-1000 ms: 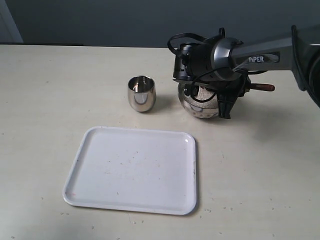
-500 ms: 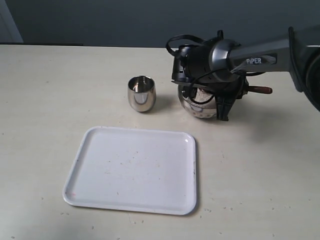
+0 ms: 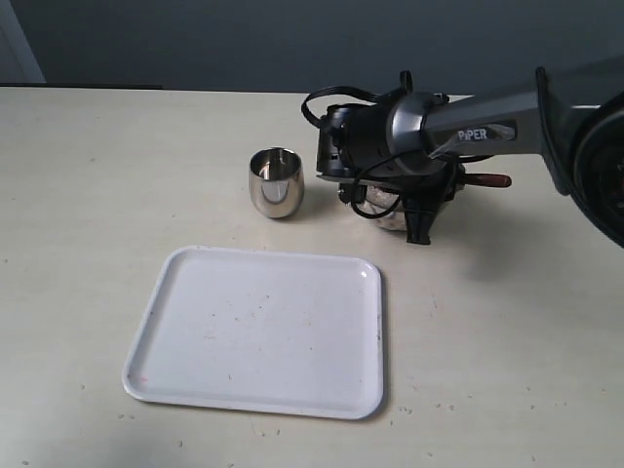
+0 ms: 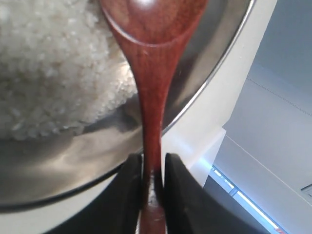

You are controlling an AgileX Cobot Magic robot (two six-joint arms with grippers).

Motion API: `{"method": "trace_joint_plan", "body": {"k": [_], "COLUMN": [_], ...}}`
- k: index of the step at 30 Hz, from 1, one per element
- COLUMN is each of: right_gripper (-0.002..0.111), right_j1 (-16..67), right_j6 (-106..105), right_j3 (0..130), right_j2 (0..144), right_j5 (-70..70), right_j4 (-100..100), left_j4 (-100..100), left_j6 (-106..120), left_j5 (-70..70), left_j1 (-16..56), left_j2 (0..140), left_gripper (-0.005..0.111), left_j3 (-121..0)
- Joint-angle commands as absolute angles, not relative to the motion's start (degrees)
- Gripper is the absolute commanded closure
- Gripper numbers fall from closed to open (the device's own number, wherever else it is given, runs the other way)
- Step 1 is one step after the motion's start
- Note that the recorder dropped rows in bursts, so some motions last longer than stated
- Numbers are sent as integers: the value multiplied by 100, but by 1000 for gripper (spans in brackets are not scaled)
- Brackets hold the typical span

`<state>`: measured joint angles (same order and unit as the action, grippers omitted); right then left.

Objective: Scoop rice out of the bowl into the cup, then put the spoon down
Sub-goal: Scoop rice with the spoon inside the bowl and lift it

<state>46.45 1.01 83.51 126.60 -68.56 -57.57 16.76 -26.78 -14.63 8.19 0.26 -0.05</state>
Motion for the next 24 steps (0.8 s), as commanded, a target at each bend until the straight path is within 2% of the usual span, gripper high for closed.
{"method": "trace_joint_plan", "body": {"k": [1,11,24], "right_gripper": [109,109,109], "right_j1": [4705,4705,4645], "right_j6": [69,-183,309], "right_j3": [8364,8374,8374], "right_j2": [12644,12644,12656], "right_j5": [-6707,-6500,-6827], "right_j4": [-5794,-5769,-6750], "left_j4": [1679,1679,1679], "left_j6": [-2688,-2688,-2688], "left_j5": [-1416,-1416,-1416], "left_j1": [809,809,809], "left_j2": [0,0,0], "left_gripper": [106,106,106], "left_j3": [0,0,0]}}
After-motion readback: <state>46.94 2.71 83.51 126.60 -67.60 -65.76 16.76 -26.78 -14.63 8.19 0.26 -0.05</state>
